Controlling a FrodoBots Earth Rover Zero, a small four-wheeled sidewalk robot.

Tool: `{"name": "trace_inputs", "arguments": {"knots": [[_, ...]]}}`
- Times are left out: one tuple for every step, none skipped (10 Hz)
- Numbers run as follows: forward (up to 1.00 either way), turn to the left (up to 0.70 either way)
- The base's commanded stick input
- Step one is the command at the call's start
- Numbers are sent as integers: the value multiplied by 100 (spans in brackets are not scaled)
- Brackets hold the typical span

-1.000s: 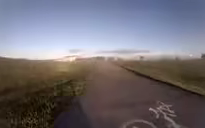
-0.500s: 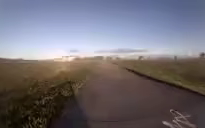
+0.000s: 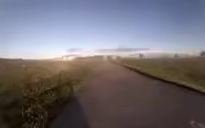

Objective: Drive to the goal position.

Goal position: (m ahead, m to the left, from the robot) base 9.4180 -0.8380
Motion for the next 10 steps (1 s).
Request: {"name": "trace_inputs", "arguments": {"knots": [[70,0],[70,0],[70,0],[70,0],[70,0],[70,0],[70,0],[70,0],[70,0],[70,0]]}}
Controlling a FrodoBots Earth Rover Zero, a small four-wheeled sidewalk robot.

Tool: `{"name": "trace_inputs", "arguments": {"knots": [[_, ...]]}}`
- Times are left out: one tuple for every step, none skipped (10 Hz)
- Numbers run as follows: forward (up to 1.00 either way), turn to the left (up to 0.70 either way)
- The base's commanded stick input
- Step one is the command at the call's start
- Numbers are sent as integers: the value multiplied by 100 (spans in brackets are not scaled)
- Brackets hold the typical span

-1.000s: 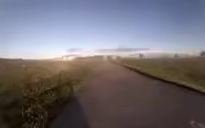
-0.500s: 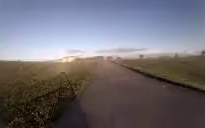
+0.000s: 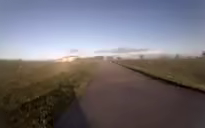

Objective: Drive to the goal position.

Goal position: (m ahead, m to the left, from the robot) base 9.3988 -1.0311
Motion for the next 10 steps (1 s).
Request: {"name": "trace_inputs", "arguments": {"knots": [[70,0],[70,0],[70,0],[70,0],[70,0],[70,0],[70,0],[70,0],[70,0],[70,0]]}}
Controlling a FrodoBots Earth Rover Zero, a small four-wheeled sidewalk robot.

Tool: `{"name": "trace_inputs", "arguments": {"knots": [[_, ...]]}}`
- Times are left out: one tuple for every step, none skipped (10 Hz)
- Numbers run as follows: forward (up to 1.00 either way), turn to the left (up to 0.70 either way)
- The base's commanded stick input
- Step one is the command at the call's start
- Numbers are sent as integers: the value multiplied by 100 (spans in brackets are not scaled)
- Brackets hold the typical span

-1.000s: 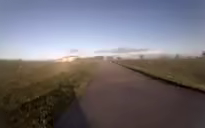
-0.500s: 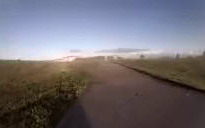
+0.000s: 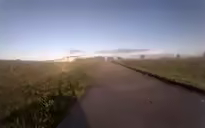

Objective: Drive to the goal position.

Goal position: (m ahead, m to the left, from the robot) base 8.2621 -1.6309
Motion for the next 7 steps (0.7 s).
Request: {"name": "trace_inputs", "arguments": {"knots": [[70,0],[70,0],[70,-16],[70,-31],[70,-35],[70,-35],[70,-35]]}}
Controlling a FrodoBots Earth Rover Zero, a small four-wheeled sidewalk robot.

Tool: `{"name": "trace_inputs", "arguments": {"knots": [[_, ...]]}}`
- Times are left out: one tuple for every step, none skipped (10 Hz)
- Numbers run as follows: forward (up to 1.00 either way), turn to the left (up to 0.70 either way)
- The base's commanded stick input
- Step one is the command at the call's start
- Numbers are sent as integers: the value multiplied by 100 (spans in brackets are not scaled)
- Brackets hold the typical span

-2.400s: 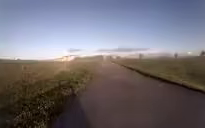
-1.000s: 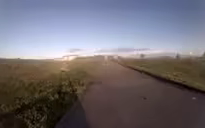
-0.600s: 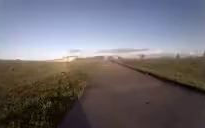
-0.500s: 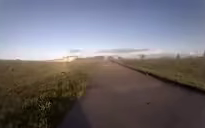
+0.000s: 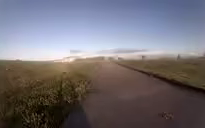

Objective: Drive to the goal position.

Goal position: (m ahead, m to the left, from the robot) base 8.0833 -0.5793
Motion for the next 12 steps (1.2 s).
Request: {"name": "trace_inputs", "arguments": {"knots": [[70,-35],[70,-35],[70,-35],[70,-35],[70,-35],[70,-35],[70,-35],[70,-35],[70,-35],[70,-35],[70,-30],[70,-14]]}}
